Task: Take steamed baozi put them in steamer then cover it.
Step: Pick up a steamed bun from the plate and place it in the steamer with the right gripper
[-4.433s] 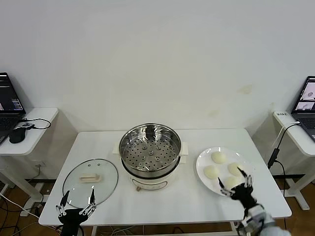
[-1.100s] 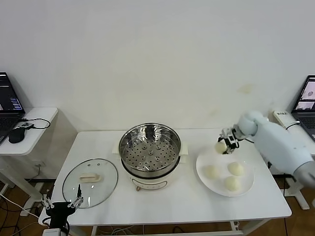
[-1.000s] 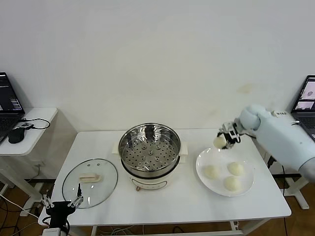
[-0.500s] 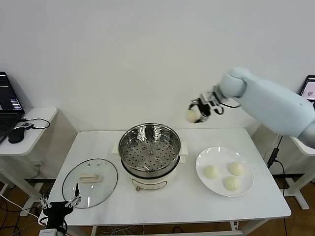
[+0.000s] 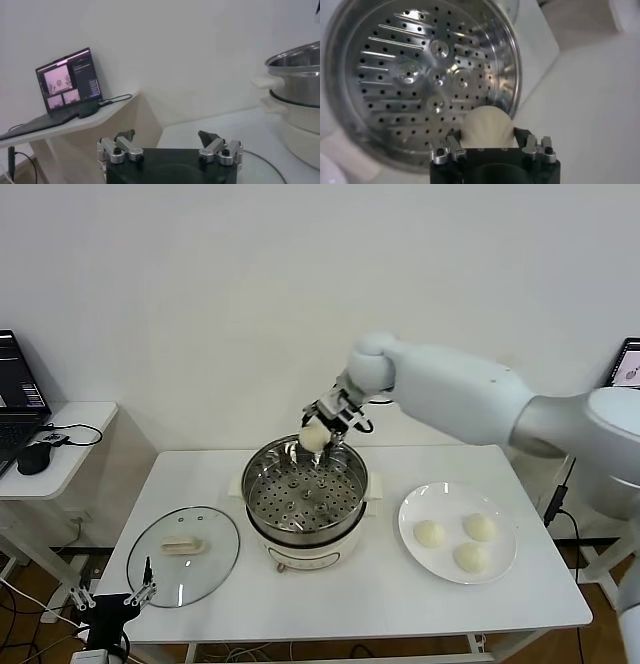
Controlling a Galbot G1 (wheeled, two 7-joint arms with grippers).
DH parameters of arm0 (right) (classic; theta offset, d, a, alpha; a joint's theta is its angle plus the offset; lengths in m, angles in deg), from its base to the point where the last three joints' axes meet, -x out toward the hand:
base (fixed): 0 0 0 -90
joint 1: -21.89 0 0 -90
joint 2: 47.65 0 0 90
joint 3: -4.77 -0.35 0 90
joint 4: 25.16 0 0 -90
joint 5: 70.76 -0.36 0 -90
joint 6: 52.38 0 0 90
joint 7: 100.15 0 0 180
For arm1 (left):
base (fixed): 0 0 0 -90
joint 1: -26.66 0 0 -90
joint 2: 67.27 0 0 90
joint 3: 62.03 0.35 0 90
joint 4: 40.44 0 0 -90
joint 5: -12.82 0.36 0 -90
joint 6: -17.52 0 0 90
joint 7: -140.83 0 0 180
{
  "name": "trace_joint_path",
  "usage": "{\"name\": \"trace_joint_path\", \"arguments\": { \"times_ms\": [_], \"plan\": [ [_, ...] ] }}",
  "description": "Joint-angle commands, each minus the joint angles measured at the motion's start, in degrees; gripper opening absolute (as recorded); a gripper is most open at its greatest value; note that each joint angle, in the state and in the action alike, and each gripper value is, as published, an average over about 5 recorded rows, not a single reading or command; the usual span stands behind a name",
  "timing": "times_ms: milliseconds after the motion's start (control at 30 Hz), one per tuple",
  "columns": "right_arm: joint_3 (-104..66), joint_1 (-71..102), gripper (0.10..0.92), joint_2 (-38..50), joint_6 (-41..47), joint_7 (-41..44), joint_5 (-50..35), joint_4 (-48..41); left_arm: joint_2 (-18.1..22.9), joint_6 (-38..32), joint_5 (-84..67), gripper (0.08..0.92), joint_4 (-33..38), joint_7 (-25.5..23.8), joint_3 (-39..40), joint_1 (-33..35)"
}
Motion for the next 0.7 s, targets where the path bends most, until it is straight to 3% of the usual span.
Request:
{"name": "trace_joint_path", "arguments": {
  "times_ms": [33,567,700],
  "plan": [
    [2.5,3.1,0.679,-5.4,-9.7,-2.9,7.7,-5.6,0.2,-0.1,0.0,0.823,-0.5,0.0,0.0,-0.3],
    [-0.9,8.2,0.683,-7.4,-16.4,-5.7,17.0,-13.7,0.2,0.0,0.0,0.823,-0.5,0.0,0.1,-0.7],
    [-1.0,7.9,0.729,-7.7,-16.5,-6.1,16.6,-13.9,0.3,0.0,0.0,0.823,-0.2,0.0,0.2,-0.7]
  ]
}}
